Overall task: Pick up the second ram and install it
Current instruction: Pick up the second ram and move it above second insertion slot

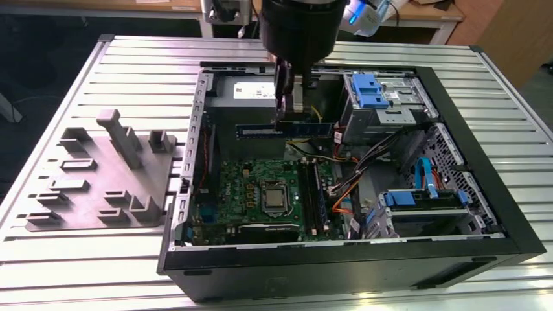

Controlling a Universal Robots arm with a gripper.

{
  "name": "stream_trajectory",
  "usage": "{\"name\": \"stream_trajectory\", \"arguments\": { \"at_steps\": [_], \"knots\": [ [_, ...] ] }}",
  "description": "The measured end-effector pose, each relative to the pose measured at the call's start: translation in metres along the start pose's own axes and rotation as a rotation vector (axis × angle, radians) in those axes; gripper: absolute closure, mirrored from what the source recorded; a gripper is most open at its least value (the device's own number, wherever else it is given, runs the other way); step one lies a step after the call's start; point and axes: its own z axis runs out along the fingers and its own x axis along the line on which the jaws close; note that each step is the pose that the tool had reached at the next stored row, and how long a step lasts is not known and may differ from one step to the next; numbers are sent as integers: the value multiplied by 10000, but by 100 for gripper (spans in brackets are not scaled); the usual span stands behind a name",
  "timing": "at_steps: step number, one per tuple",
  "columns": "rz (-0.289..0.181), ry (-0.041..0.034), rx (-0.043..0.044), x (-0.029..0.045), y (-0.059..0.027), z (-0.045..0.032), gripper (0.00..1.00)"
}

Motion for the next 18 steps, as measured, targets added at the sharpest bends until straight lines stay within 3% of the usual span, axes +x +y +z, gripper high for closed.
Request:
{"name": "stream_trajectory", "arguments": {
  "at_steps": [18],
  "knots": [
    [0,0,0,1,-15,323,89]
  ]
}}
